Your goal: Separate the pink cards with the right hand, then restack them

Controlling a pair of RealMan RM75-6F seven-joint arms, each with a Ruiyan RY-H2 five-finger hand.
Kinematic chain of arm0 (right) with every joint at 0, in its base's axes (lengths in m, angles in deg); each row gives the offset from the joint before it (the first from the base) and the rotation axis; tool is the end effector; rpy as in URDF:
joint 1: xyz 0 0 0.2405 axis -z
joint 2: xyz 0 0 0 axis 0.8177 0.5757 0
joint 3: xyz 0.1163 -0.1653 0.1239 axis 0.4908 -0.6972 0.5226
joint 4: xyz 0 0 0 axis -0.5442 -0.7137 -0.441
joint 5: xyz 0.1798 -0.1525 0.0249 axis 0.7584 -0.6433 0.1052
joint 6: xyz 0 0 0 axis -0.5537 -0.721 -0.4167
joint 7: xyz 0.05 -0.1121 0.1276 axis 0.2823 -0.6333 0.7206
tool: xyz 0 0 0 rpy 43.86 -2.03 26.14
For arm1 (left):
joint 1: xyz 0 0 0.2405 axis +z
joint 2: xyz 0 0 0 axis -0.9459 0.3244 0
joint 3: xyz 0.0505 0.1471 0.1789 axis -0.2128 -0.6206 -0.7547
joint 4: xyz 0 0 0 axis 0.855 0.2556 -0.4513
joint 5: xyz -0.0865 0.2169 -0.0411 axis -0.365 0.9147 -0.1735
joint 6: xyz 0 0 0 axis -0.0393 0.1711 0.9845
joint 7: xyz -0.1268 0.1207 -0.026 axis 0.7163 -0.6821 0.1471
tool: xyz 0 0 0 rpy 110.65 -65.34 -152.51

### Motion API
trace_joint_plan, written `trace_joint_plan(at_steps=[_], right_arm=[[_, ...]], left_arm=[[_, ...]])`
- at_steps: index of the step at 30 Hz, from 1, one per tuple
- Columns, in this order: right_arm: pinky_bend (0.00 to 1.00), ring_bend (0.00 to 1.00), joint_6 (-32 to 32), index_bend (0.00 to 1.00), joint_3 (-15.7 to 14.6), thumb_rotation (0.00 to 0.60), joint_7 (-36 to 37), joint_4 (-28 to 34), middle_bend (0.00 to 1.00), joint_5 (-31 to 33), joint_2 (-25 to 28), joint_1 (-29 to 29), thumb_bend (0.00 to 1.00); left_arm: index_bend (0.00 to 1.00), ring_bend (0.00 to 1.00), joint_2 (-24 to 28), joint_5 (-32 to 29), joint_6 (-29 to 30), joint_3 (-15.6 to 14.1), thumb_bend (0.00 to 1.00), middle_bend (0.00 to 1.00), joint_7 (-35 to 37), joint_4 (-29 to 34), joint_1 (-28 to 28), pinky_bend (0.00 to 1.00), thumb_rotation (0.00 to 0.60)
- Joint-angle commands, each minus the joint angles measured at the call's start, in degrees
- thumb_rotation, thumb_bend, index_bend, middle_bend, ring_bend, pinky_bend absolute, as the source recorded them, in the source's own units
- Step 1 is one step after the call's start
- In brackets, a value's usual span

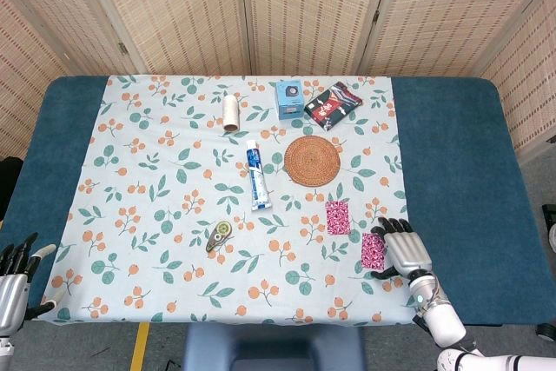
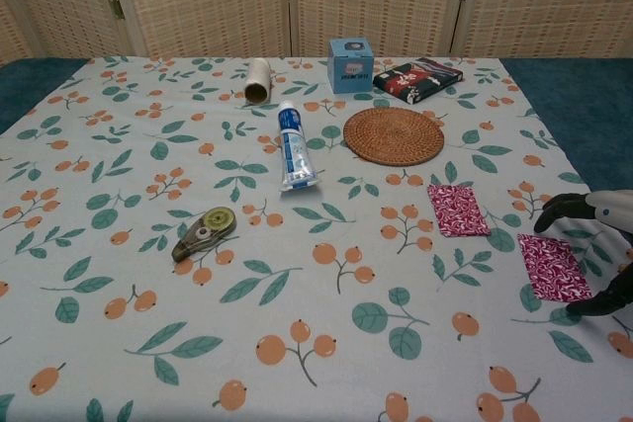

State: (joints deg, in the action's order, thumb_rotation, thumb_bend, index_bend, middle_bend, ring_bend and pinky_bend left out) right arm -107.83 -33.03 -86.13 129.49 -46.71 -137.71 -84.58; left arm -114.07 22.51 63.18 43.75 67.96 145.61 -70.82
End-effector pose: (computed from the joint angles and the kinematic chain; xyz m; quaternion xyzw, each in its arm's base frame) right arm -0.2417 -0.2598 -0.0385 0.7005 -0.5033 0.1944 0.4671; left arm -0.3591 0.1761 0.1041 -0.5778 -0.4101 -0.3654 0.6037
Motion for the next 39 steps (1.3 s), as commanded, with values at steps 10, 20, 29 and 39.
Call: trace_joint_plan(at_steps=[10, 20, 29, 39], right_arm=[[0.0, 0.0, 0.49, 0.22, 0.83, 0.485, -0.44, -1.15, 0.09, 0.81, -0.81, -0.11, 0.18], [0.0, 0.0, 0.68, 0.24, 1.15, 0.487, -0.5, -1.45, 0.1, 0.82, -0.97, -0.02, 0.18], [0.0, 0.0, 0.19, 0.28, 1.29, 0.489, -0.48, -1.64, 0.11, 0.4, -1.3, 0.39, 0.18], [0.0, 0.0, -1.29, 0.31, 1.04, 0.49, -1.04, -1.32, 0.12, -1.32, -1.91, 1.07, 0.19]], left_arm=[[0.24, 0.12, -0.1, -0.18, -0.14, 0.01, 0.26, 0.06, 0.17, -0.31, 0.01, 0.0, 0.6], [0.24, 0.12, -0.07, -0.25, -0.24, 0.05, 0.26, 0.06, 0.18, -0.28, -0.05, 0.0, 0.6], [0.24, 0.12, 0.0, -0.34, -0.21, 0.18, 0.26, 0.06, 0.29, -0.21, -0.11, 0.0, 0.6], [0.24, 0.12, -0.14, -0.34, 0.09, 0.16, 0.26, 0.06, 0.94, -0.72, 0.09, 0.0, 0.6]])
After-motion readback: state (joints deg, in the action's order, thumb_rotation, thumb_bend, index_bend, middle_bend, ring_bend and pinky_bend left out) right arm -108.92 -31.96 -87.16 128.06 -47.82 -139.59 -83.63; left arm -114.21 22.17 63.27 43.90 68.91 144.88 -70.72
